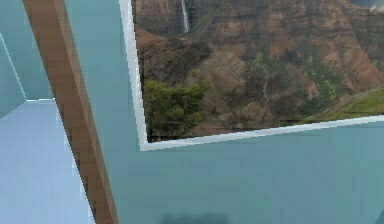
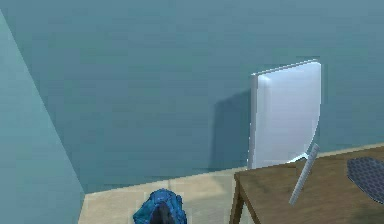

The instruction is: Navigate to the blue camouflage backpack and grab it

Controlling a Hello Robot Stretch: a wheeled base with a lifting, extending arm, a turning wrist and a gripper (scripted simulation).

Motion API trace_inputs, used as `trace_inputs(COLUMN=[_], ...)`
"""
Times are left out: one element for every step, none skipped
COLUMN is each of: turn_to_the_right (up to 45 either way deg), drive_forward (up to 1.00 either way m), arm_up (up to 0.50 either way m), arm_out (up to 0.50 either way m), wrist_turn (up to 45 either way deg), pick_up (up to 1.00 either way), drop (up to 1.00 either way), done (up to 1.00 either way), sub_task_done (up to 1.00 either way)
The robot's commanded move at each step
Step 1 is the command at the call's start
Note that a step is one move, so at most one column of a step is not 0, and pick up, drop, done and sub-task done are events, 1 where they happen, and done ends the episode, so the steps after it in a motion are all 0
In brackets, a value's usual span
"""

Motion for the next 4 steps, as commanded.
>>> trace_inputs(turn_to_the_right=[0.0, 0.0, 0.0, 0.0], drive_forward=[0.0, 0.0, 0.0, 0.0], arm_up=[0.0, -0.3, 0.0, 0.1], arm_out=[0.0, 0.0, 0.0, 0.0], wrist_turn=[9.0, 0.0, 0.0, 0.0], pick_up=[0.0, 0.0, 1.0, 0.0], drop=[0.0, 0.0, 0.0, 0.0], done=[0.0, 0.0, 0.0, 0.0], sub_task_done=[0.0, 0.0, 0.0, 0.0])
